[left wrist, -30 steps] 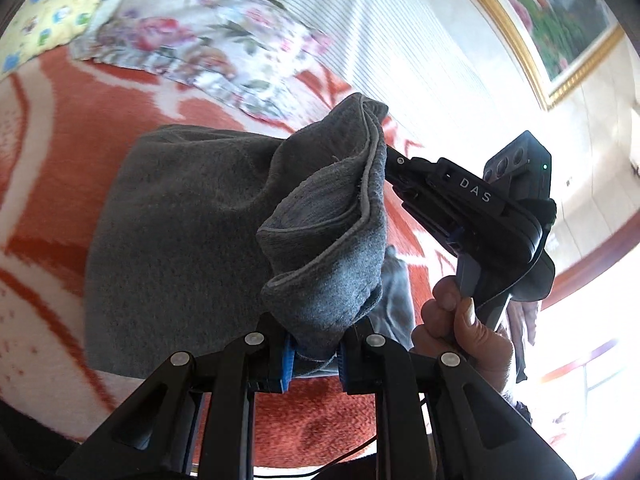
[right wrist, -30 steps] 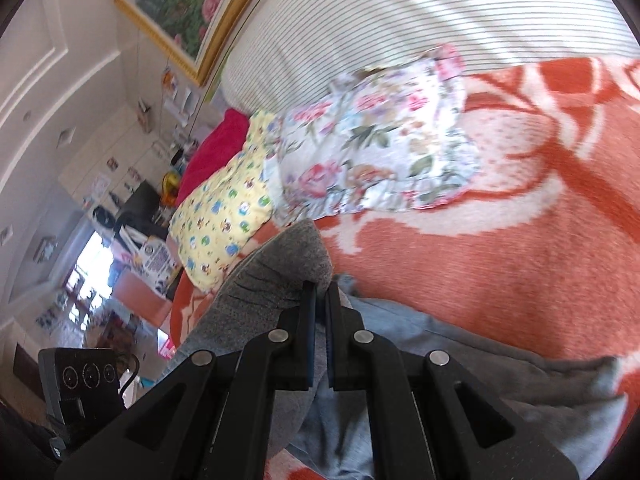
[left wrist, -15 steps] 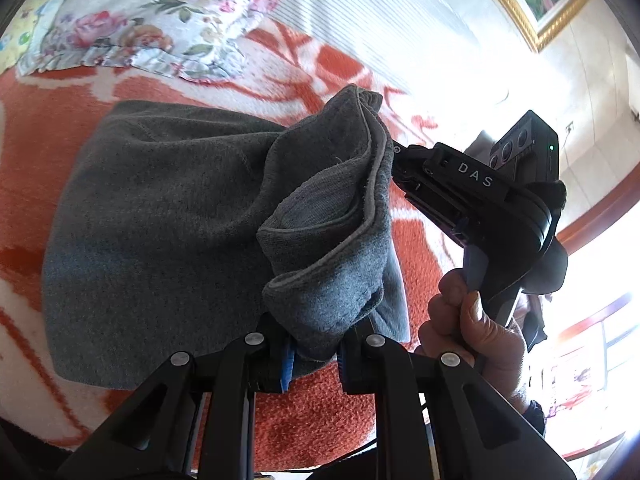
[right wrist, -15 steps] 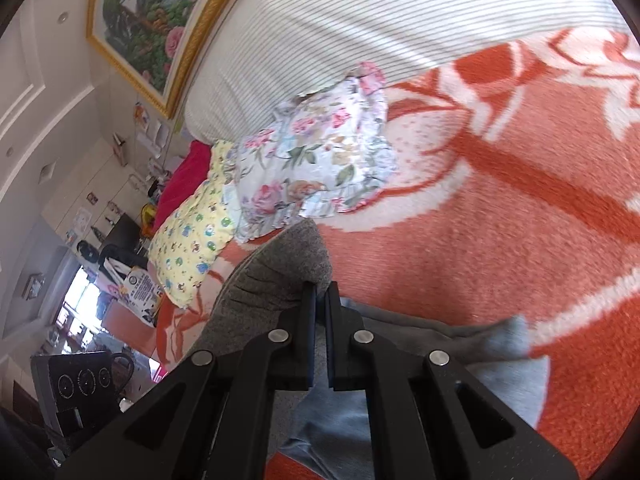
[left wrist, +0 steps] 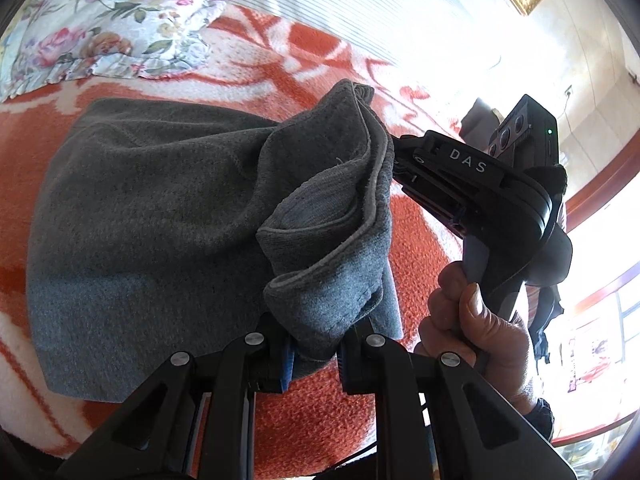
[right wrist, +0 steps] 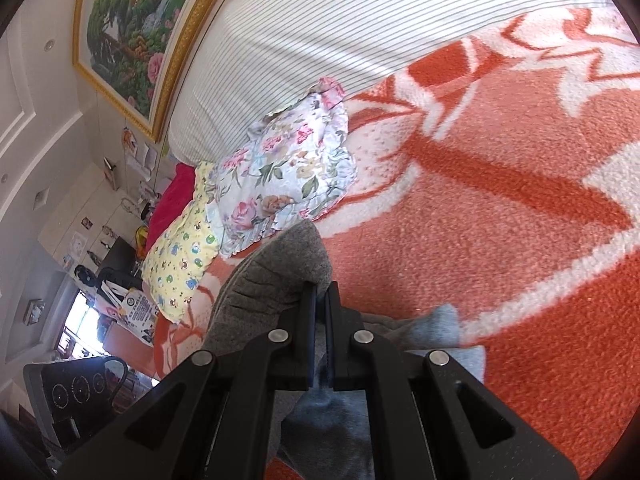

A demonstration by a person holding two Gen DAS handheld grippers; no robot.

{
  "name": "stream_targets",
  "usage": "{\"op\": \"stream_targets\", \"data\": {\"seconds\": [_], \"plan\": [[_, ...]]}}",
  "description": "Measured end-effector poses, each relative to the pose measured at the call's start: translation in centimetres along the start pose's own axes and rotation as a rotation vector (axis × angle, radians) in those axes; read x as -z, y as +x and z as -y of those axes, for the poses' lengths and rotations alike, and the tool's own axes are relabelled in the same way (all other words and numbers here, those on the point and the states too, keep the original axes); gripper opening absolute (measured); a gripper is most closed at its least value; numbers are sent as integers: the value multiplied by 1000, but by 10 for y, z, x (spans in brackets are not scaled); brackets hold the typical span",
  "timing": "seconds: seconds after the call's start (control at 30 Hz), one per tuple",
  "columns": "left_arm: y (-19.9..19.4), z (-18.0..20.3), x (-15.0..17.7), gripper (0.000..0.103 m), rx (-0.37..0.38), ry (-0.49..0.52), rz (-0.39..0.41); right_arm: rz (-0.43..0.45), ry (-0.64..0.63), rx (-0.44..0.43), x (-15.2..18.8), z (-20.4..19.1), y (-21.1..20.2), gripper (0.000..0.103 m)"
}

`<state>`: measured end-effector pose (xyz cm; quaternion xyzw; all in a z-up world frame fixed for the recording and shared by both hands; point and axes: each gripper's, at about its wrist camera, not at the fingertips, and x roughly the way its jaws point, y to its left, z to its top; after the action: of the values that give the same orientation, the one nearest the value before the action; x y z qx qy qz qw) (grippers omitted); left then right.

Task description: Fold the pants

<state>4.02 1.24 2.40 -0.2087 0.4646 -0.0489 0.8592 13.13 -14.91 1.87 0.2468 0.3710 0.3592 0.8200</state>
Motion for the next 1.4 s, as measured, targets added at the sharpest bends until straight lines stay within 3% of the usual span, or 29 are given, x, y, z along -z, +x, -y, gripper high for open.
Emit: {"op": "stream_targets", "data": {"seconds": [0.47, 0.53, 0.6, 0.73, 0.77, 0.8, 0.93, 1.13, 1.4], "plan": [[42, 17, 3, 16, -53, 72, -45, -12, 48, 67, 10, 44, -1, 5], [45, 19, 6, 20, -58, 91, -45, -13, 59, 69, 11, 49, -2, 9], [43, 20, 8, 31, -46, 105, -44, -12, 69, 94, 12, 52, -6, 9], [36, 23, 11, 37, -23, 121, -36, 19, 90, 118, 11, 55, -21, 9], [34, 23, 11, 44, -15, 122, -39, 26, 93, 123, 10, 55, -26, 9], [32, 23, 12, 49, -1, 121, -44, 33, 90, 126, 10, 53, -31, 9], [18, 24, 17, 56, 53, 132, -52, 49, 67, 154, 7, 40, -44, 9], [-17, 15, 25, 59, 82, 155, -13, 75, 29, 173, 5, 13, -57, 9], [-49, -41, 9, 60, 25, 63, 42, 82, -22, 150, 2, -30, -52, 9]]}}
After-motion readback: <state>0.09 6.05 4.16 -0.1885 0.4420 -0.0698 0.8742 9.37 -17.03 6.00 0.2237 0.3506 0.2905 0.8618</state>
